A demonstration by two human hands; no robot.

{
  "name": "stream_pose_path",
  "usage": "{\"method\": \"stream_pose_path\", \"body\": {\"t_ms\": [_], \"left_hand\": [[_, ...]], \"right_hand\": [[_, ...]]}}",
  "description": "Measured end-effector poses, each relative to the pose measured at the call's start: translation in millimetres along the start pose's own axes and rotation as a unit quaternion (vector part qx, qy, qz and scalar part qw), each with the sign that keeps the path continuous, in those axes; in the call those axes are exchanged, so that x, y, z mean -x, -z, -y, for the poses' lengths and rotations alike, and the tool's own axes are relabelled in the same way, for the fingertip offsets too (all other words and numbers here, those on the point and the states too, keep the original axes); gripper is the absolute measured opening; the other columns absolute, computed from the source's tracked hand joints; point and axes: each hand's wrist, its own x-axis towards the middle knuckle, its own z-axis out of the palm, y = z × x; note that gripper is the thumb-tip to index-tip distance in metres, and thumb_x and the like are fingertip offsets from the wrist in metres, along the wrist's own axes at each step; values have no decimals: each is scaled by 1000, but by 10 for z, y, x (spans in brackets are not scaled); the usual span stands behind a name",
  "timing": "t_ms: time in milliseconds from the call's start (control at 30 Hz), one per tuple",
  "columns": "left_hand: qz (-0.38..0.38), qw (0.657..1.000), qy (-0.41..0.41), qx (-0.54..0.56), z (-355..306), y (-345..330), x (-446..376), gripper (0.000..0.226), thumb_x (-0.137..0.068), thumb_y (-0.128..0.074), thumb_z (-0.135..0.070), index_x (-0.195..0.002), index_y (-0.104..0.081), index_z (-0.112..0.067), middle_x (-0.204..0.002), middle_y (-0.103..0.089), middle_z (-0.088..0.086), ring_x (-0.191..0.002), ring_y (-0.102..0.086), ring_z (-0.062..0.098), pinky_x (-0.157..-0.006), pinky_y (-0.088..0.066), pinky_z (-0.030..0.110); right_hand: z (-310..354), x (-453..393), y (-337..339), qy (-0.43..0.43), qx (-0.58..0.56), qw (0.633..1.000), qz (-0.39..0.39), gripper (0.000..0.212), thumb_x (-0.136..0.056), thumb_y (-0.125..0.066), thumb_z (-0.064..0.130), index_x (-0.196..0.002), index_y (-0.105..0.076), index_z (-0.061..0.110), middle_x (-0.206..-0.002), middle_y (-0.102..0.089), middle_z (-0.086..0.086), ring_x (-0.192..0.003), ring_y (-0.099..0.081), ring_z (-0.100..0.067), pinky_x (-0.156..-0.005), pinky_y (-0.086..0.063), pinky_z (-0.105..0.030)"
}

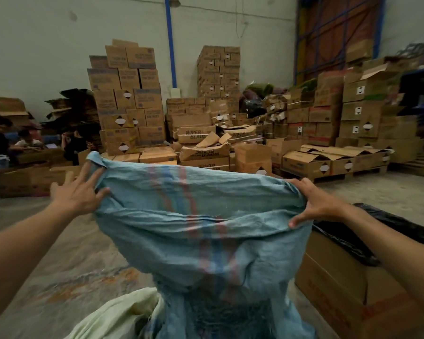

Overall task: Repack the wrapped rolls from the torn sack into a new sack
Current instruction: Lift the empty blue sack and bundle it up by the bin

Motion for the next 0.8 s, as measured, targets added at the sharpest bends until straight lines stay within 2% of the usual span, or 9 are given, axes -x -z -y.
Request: {"method": "stream_pose_path", "body": {"t_ms": [67,167,267,367,433,533,600,700,800], "left_hand": [[74,996,11,49,34,7,-38,109,-63,-30,-96,-144,26,-49,-158,32,-4,-148,-4,38,-113,-21,62],[106,988,-48,106,-25,39,-12,137,-35,-41,-105,-128,43,-50,-149,47,-1,-150,0,37,-117,-19,58],[64,992,-101,41,-48,23,39,142,-40,-49,-100,-133,42,-44,-154,38,5,-151,-1,32,-114,-22,58],[0,993,-121,15,-96,-55,59,143,-48,-61,-91,-145,31,-41,-158,33,1,-150,1,29,-111,-21,62],[-65,990,-89,86,-259,-68,68,132,-58,-75,-72,-153,11,-38,-160,26,-4,-147,-12,33,-105,-31,64],[-124,951,-9,283,-548,-57,-11,85,-78,-76,-33,-143,-22,-30,-160,5,-6,-130,-37,44,-95,-42,61],[-83,900,62,423,-733,33,-35,49,-89,-62,-14,-134,-42,-18,-155,-21,9,-123,-44,42,-97,-44,50],[-38,737,205,642,-928,93,-70,29,-95,-45,-1,-122,-49,-13,-123,-52,14,-105,-52,31,-72,-48,34],[60,597,294,744,-901,77,-168,41,-90,-54,-14,-130,-45,-13,-121,-57,15,-101,-62,31,-72,-55,41]], "right_hand": [[-20,-30,-29,28,98,995,1,82,-57,-85,56,-127,-44,44,-107,-41,7,-98,-45,-8,-81,-42,-21],[11,-84,-81,2,180,982,-62,9,-87,-68,27,-97,-67,25,-87,-48,8,-77,-48,-11,-62,-36,-19],[-43,-127,-104,-116,0,983,-140,21,-96,-58,20,-86,-69,6,-83,-65,-8,-73,-58,-22,-64,-45,-33],[-40,-128,-58,-247,-314,899,-179,29,-97,-58,29,-98,-66,2,-100,-69,-19,-85,-64,-30,-72,-53,-37],[-4,-121,-63,-279,-435,850,-106,39,-92,-64,35,-117,-61,4,-111,-69,-20,-98,-67,-35,-87,-56,-47],[25,-38,-49,-187,-559,808,15,67,-74,-83,39,-130,-59,11,-125,-66,-16,-117,-62,-36,-100,-50,-50],[-3,28,-33,-87,-596,794,76,88,-59,-93,25,-135,-53,11,-132,-60,-17,-122,-56,-37,-100,-50,-49],[-44,76,-75,-69,-549,827,104,85,-55,-87,-2,-131,-52,11,-129,-63,-18,-117,-62,-37,-92,-55,-49],[-136,72,-166,-114,-408,903,75,91,-45,-98,26,-125,-57,10,-120,-69,-13,-107,-69,-29,-94,-54,-46]]}}
